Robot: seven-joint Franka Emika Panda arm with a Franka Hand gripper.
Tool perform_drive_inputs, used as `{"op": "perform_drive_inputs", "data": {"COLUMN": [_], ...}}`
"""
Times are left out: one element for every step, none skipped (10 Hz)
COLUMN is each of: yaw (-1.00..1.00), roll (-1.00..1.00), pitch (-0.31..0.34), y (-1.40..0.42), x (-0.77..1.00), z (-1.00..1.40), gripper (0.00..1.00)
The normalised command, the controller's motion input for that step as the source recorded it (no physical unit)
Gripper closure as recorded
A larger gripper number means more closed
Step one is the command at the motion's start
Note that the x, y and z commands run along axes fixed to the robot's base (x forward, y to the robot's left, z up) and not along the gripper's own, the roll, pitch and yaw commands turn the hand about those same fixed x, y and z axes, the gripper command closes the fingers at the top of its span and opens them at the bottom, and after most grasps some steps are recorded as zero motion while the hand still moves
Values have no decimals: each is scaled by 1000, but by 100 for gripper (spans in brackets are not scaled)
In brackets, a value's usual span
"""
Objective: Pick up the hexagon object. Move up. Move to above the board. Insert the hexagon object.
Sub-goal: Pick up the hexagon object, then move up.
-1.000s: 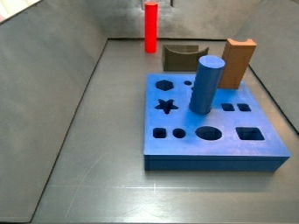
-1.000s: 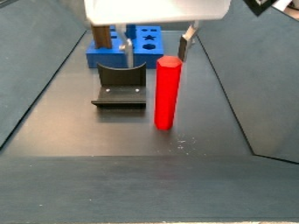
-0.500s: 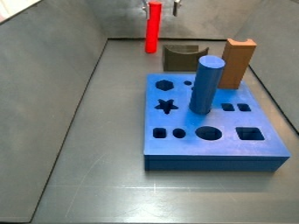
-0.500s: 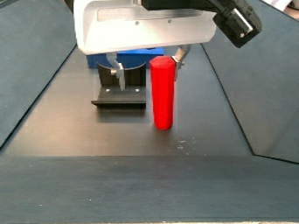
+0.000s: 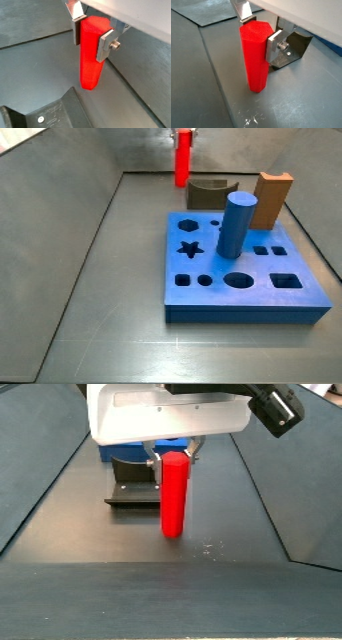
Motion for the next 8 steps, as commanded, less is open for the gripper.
{"op": "perform_drive_inputs", "data": {"yaw": [0, 0, 0, 0, 0, 0, 0, 0], "roll": [0, 0, 0, 0, 0, 0, 0, 0], "pitch": [0, 0, 0, 0, 0, 0, 0, 0], "y": [0, 0, 0, 0, 0, 0, 0, 0], "x": [0, 0, 0, 0, 0, 0, 0, 0], "z": [0, 0, 0, 0, 0, 0, 0, 833], "gripper": [100, 100, 100, 100, 100, 100, 100, 100]}}
